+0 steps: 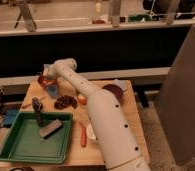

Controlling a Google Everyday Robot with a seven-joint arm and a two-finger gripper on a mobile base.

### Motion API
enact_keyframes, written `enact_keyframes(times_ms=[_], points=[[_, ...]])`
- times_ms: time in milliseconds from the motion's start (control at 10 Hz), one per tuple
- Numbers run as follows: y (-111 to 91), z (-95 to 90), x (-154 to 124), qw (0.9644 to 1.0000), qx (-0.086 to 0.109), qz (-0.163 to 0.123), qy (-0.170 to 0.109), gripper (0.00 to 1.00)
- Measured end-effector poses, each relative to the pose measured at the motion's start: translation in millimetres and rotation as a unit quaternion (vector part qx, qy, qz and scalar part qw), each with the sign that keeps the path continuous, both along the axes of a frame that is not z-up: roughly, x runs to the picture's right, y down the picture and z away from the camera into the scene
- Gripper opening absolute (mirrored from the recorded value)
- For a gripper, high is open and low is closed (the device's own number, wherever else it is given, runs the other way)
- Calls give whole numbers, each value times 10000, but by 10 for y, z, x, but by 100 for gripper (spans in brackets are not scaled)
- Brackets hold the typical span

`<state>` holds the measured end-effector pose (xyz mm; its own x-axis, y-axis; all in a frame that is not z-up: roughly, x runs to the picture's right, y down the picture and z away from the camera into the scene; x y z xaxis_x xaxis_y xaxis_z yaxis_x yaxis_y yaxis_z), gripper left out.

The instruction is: Place sponge in red bowl

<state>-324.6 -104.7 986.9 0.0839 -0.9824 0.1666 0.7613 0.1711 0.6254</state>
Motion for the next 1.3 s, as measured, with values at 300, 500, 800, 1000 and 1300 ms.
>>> enact_keyframes(times_ms=[300, 500, 800, 1000, 1300], points=[[35, -2, 1, 9996, 223, 142, -20, 0], [24, -25, 3, 9991, 359, 202, -83, 0], [7, -34, -62, 9987, 426, 211, -184, 0], [-10, -16, -75, 9987, 410, 208, -208, 7], [-13, 9, -107, 9987, 358, 230, -290, 37]])
